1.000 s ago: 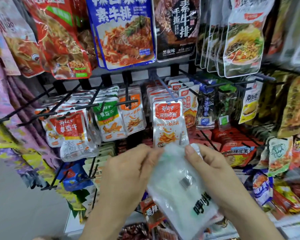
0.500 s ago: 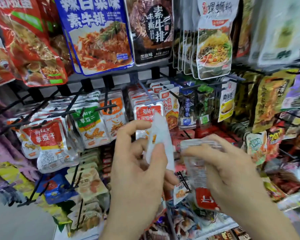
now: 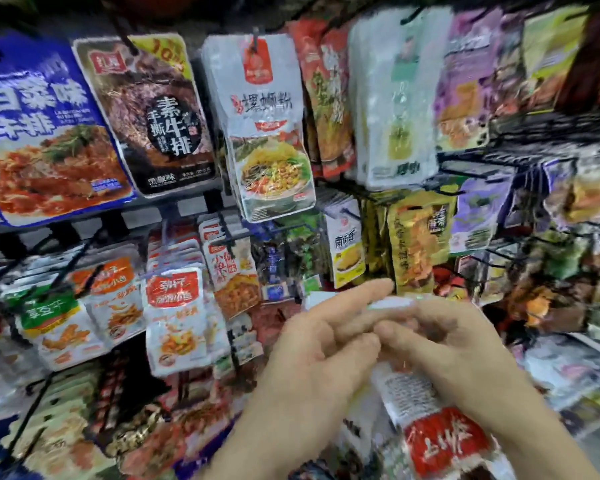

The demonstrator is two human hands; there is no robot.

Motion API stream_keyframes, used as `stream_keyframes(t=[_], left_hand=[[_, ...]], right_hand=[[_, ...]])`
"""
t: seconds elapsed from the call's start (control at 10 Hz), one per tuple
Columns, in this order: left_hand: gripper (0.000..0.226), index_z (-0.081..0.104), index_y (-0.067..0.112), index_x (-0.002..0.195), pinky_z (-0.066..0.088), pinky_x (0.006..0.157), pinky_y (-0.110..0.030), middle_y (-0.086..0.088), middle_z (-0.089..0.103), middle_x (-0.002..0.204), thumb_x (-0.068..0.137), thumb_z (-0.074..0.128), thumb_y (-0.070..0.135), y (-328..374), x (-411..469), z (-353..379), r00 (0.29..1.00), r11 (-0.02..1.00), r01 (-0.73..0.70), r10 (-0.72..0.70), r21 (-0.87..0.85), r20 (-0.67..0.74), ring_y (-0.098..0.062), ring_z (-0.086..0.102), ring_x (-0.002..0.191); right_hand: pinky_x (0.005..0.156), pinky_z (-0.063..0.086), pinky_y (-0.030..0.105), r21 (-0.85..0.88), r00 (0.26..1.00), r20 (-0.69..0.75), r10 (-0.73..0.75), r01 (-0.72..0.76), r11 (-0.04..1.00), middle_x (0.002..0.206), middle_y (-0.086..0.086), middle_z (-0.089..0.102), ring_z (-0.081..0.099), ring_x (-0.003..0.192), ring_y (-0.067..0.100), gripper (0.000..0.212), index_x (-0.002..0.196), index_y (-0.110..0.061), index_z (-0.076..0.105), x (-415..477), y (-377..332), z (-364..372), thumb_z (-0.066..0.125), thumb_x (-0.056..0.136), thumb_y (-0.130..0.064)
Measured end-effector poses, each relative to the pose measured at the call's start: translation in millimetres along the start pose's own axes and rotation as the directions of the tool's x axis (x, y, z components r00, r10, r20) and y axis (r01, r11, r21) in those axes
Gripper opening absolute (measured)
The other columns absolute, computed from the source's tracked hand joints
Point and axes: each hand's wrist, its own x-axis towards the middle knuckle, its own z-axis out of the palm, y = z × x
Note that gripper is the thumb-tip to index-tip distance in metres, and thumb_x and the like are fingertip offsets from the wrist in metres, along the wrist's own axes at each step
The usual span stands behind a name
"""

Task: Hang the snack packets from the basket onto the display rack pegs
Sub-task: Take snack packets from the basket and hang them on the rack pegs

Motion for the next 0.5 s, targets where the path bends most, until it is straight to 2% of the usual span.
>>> stream_keyframes(t=[0.1,0.2,0.3,0.4,0.5], left_hand=[[0.027,0.066,0.062,0.088,0.053,0.085,-0.019,0.023,0.071,0.097,0.070,0.055,0.045,-2,26,31,0.998,0.994,-0.053,0.056,0.100,-0.026,-0.003,0.067,0.099],[0.024,0.067,0.043,0.102,0.054,0.085,-0.021,0.016,0.074,0.099,0.091,0.060,0.022,1,57,62,0.994,0.984,-0.027,0.045,0.177,-0.098,-0.004,0.069,0.098],[0.021,0.071,0.037,0.091,0.055,0.062,-0.017,0.014,0.074,0.076,0.092,0.063,0.018,-3,87,87,0.942,0.925,-0.023,0.147,0.379,-0.302,-0.003,0.071,0.071],[0.005,0.071,0.039,0.078,0.040,0.044,-0.020,0.009,0.057,0.052,0.082,0.071,0.036,-5,116,89,0.799,0.696,0.080,0.383,0.713,-0.464,-0.005,0.050,0.044],[0.015,0.064,0.043,0.072,0.032,0.056,-0.012,0.011,0.046,0.067,0.072,0.079,0.040,6,143,82,0.721,0.596,0.117,0.499,0.794,-0.481,0.000,0.046,0.060]], right_hand=[[0.062,0.048,0.024,0.073,0.994,0.074,-0.084,0.078,0.994,0.080,0.003,0.072,0.062,0.071,0.005,0.031,0.086,-0.034,0.078,5,8,-49,0.074,0.070,-0.060],[0.047,0.041,0.019,-0.056,0.984,0.134,-0.113,0.121,0.991,0.079,0.013,0.070,0.054,0.055,0.001,0.017,0.089,-0.030,0.080,22,20,-100,0.084,0.073,-0.033],[0.047,0.042,0.015,-0.142,0.971,0.168,-0.168,0.192,0.971,0.077,0.015,0.069,0.057,0.054,0.004,0.019,0.084,-0.016,0.080,39,29,-144,0.074,0.079,-0.033],[0.058,0.045,0.024,-0.186,0.953,0.187,-0.240,0.274,0.944,0.071,0.008,0.067,0.060,0.065,0.016,0.038,0.076,-0.009,0.075,61,33,-171,0.064,0.088,-0.043],[0.054,0.036,0.018,-0.053,0.951,0.162,-0.263,0.274,0.960,0.060,0.000,0.063,0.052,0.054,0.010,0.032,0.072,-0.010,0.072,85,26,-187,0.065,0.089,-0.037]])
